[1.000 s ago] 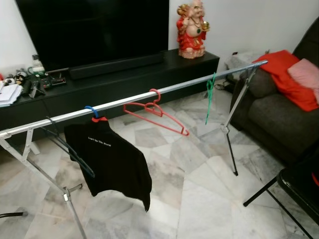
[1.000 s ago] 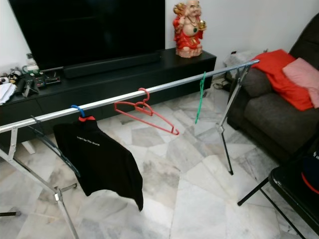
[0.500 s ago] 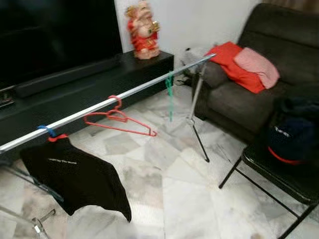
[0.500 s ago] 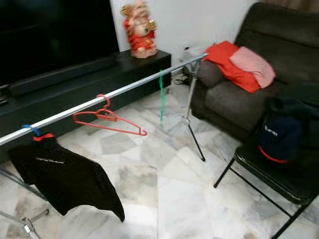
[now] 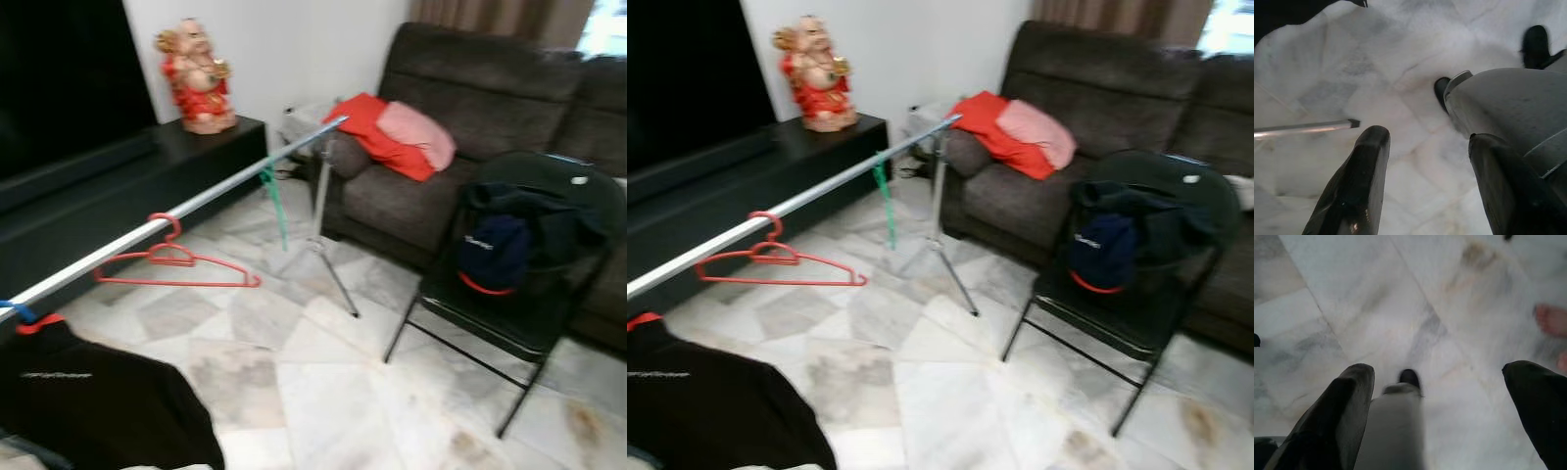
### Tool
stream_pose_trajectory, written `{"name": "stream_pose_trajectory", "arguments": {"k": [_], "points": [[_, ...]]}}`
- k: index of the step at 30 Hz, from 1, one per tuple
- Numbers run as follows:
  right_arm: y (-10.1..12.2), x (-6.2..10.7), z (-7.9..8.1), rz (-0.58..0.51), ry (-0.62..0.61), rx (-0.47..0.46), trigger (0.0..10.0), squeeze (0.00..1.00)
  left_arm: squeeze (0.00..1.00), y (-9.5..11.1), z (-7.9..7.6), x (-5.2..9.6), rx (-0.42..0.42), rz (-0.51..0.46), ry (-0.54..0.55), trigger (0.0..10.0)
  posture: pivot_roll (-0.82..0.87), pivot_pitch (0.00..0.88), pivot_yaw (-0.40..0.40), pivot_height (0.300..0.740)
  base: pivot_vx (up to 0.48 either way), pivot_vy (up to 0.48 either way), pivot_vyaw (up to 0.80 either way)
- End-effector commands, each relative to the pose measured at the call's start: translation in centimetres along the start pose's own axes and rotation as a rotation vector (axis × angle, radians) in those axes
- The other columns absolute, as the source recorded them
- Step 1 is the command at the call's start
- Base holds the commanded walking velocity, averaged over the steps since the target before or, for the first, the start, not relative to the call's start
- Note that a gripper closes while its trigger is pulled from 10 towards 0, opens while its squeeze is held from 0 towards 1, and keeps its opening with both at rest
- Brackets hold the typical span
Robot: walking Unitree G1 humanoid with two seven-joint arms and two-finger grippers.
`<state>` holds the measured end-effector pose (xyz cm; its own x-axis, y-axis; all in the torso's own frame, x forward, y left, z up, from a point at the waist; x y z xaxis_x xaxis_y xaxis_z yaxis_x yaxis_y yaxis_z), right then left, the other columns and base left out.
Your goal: Hang hanger
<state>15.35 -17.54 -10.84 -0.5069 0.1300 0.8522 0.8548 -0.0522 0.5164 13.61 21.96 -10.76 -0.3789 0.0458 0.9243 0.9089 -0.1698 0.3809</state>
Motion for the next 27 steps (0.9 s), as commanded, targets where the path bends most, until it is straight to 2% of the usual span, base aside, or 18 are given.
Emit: {"name": "stream_pose_trajectory", "arguments": {"k": [1,6,10,27], "points": [[0.32,-0.07,-0.53,-0.007,-0.011,0.006,10.0,0.0,0.0,0.2,-0.17,-0.07,0.024,-0.006,-0.004,10.0,0.05,0.0,0.037,0.74,0.0,0.0,-0.68],[0.28,-0.06,-0.51,-0.01,-0.01,0.003,10.0,0.0,0.0,0.12,-0.11,-0.05,0.033,-0.002,-0.004,10.0,0.06,0.0,0.038,0.74,0.0,0.0,-0.62],[0.16,-0.01,-0.53,-0.015,-0.009,-0.002,10.0,0.0,0.0,0.04,-0.09,-0.02,0.044,-0.005,-0.007,10.0,0.06,0.0,0.039,0.74,0.0,0.0,0.0],[-0.09,0.05,-0.61,-0.018,-0.008,-0.016,10.0,0.0,0.0,-0.24,-0.15,0.01,0.048,0.006,-0.018,10.0,0.06,0.007,0.039,0.74,0.332,0.0,0.0]]}}
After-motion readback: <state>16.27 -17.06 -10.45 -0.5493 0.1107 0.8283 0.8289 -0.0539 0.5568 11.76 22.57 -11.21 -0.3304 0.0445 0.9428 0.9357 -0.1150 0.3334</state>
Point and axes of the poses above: a point about 5 cm out from each wrist's last joint towards the gripper, its own x axis pointing back from the gripper into the wrist, its own y axis along the axis of the wrist's last joint, z = x × y, the point moved 1 cm from there along -x, pointing out of the wrist towards the gripper, and after that the axes turned 7 degrees about x, right-handed, at the moved point
